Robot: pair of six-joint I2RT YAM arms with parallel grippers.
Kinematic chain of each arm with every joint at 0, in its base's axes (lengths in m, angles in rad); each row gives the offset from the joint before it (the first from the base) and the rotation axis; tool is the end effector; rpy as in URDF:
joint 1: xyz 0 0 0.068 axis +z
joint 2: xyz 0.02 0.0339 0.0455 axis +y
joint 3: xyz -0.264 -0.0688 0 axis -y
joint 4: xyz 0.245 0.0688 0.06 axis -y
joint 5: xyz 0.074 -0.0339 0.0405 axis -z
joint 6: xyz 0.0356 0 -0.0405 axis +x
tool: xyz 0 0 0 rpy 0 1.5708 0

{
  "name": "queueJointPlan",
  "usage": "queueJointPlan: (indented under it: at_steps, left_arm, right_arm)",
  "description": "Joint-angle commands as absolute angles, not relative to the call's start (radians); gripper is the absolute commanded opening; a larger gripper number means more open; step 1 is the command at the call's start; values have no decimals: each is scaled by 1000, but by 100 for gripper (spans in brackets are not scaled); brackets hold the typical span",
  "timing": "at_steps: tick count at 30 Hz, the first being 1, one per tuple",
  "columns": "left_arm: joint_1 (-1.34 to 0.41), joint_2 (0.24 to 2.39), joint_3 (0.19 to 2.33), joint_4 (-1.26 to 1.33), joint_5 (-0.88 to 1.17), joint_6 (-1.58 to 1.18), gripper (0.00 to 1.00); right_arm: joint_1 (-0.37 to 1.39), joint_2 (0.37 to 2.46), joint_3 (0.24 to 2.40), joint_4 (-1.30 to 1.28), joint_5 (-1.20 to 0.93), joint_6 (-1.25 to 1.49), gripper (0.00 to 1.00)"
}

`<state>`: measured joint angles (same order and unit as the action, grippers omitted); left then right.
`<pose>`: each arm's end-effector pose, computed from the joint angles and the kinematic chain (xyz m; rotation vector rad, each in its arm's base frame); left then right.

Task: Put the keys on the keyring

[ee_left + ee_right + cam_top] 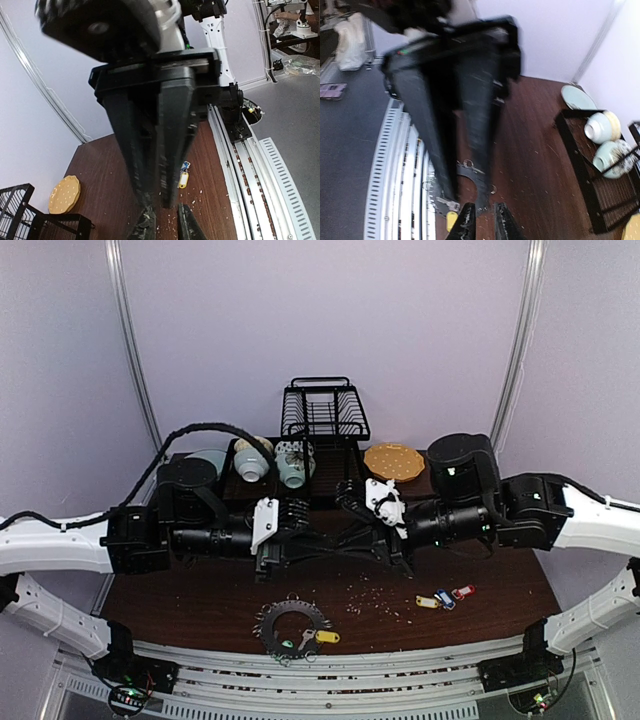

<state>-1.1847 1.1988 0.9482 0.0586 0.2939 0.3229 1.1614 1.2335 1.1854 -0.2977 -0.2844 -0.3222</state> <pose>0.0968 -0.2655 0.3362 1.4126 1.1792 -0.8745 0.1031 0.2627 0.3741 -1.4865 1.3270 0.8268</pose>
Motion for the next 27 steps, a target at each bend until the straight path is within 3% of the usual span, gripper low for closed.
queueJointPlan:
  at_steps: [1, 3, 8, 15, 21, 27]
  left_arm:
    - [-1148, 1116, 853, 87, 152, 124, 5]
    - [-1099, 1076, 805, 84, 89, -11, 17]
    - [-981, 965, 623, 100, -118, -345, 30]
    - [-973, 918, 490, 91, -205, -553, 38]
    - [-973, 919, 464, 105, -201, -528, 41]
    - [-973, 917, 469, 107, -211, -465, 41]
  right_arm:
    - [1079, 1178, 1082, -267, -155, -114, 21]
    - [1051, 1167, 997, -188, -161, 2, 23]
    - [1131, 1338, 908, -89, -127, 171, 20]
    - [1287, 1665, 1085, -112, -8, 323, 16]
    - [1319, 1777, 1110, -104, 12, 395, 22]
    - [1320, 1813, 1149, -205, 59, 388, 21]
